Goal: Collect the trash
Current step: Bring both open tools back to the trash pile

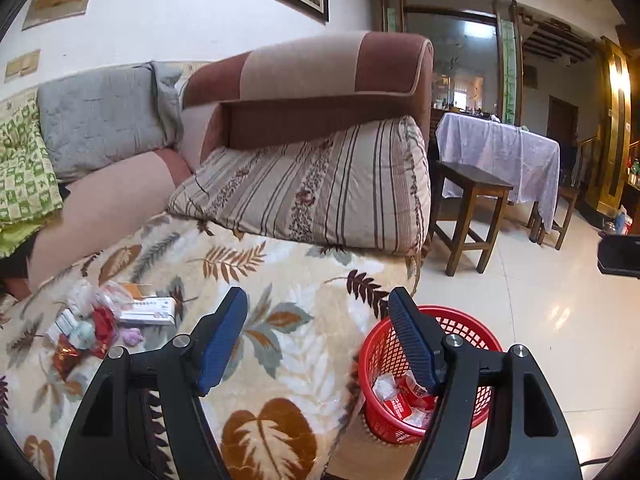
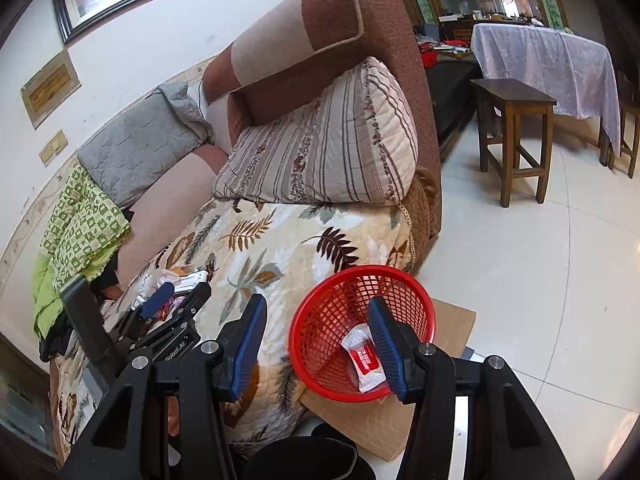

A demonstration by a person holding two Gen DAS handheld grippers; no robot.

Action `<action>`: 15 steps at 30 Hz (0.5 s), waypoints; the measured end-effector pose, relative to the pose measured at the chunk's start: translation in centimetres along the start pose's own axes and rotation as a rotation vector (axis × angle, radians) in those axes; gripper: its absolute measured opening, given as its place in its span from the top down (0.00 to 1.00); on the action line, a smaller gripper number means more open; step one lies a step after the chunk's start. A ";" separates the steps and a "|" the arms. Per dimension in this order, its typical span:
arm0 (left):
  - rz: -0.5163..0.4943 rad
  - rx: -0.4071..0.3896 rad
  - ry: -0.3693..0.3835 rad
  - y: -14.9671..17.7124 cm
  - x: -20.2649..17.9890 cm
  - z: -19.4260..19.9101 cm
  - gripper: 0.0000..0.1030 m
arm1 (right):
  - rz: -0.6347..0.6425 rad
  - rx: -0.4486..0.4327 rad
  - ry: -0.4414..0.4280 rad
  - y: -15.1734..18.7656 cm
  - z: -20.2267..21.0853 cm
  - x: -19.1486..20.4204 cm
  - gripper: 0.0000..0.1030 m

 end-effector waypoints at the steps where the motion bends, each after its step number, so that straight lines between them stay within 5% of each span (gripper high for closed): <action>1: 0.004 -0.009 -0.002 -0.1 0.3 0.5 0.30 | 0.012 -0.008 0.000 0.0 0.3 0.6 0.44; 15: 0.148 -0.094 -0.145 -0.2 10.2 9.3 0.30 | 0.091 -0.047 -0.073 -0.9 3.2 11.4 0.44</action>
Point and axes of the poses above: each gripper's, at about its wrist camera, not at the fingertips, and z roughly against the way its jaws point, x to its left, y to its underside, the point moved 8 cm from there along -z, roughly the way its jaws point, and after that the axes turned 11 degrees about -z, right-handed, at the moved point
